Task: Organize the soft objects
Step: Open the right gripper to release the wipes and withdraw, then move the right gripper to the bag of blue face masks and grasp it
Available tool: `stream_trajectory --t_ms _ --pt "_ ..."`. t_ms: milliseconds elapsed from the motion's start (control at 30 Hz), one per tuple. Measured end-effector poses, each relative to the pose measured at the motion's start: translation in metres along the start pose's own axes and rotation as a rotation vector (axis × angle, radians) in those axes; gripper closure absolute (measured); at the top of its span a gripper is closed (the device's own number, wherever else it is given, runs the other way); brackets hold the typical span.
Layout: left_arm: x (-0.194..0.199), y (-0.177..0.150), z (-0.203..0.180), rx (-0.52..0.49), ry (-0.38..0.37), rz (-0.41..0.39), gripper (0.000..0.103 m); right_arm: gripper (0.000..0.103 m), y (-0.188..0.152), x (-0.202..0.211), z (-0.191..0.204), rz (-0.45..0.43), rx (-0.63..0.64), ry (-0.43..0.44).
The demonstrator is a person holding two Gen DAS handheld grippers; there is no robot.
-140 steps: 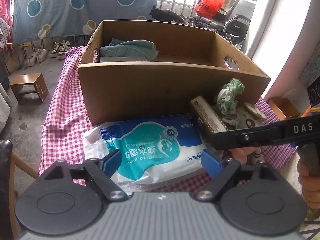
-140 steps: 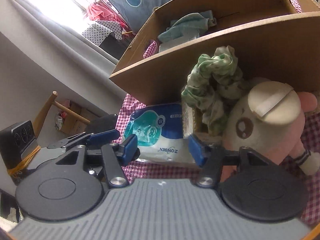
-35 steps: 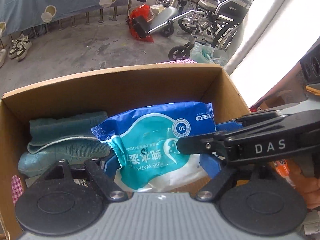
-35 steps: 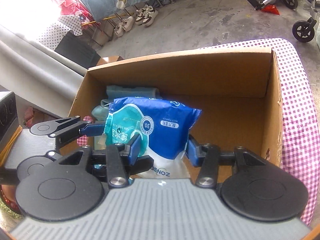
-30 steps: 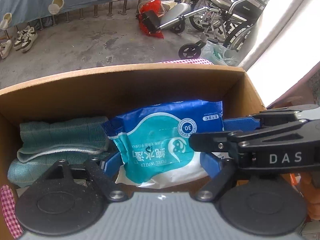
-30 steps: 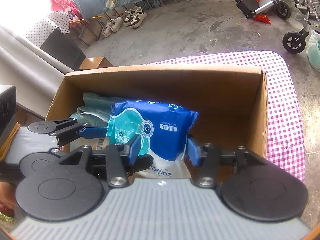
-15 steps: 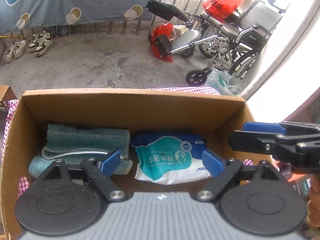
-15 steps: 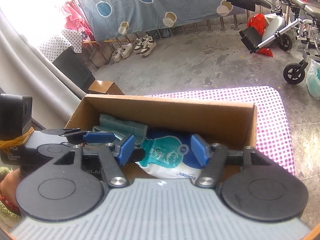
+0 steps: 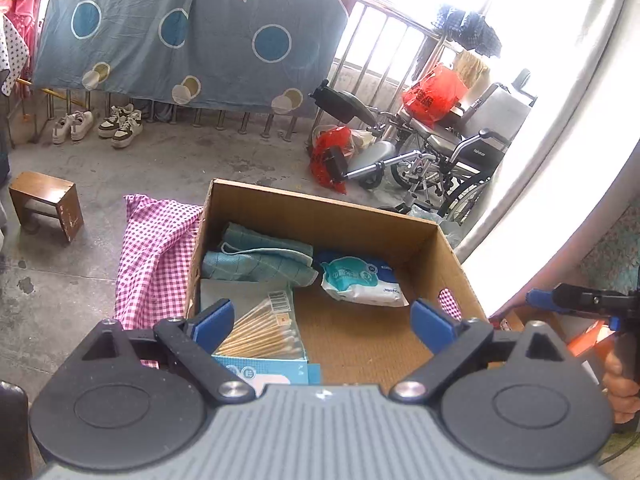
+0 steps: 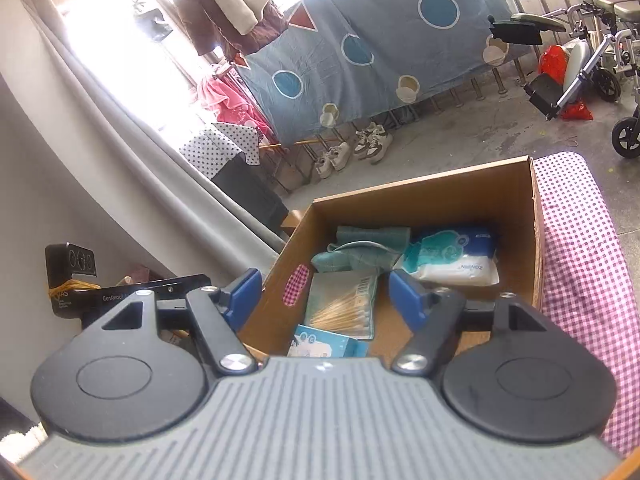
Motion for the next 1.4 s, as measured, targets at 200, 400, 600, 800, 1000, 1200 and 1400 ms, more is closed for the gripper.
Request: stream_trajectory --t_ms 200,400,600,800,1000,1200,1400 --pt "0.013 -0.086 0.027 0.009 0.088 0.048 0.010 0.032 -0.109 -0.018 0.040 0.172 -0.003 0.094" --pt "-0.024 -0.146 0.051 -0.042 0.168 0.137 0.038 0.032 -0.206 -0.085 0.062 0.396 0.013 0.050" --pt "-0.053 -0.156 0.066 -0.111 0.193 0.144 0.039 0.035 -0.251 -0.133 0.068 0.523 0.049 -0.037" --pt "-0.074 -0.165 0.069 -0.167 0.201 0.199 0.039 0.035 -0.253 -0.149 0.067 0.502 0.025 -0.075" --pt "-0.061 -0.172 0.081 -0.060 0.103 0.242 0.039 0.035 -0.243 -0.144 0.054 0.475 -0.072 -0.075" --pt "-0.038 -0.194 0.082 -0.041 0.044 0.271 0.039 0.035 -0.238 -0.135 0.042 0.462 -0.146 -0.073" --pt "-0.022 -0.194 0.075 -0.157 0.114 0.191 0.039 0.035 -0.239 -0.128 0.035 0.461 -0.172 -0.064"
Point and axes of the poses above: each gripper's, at about its wrist camera, not at the fingertips, and x roughly against the way its jaws point, z to its left, y to its top, the point moved 3 cm from there along -x, roughly the way its jaws point, and after that the axes turned 1 degree about y, right-handed, at the moved point
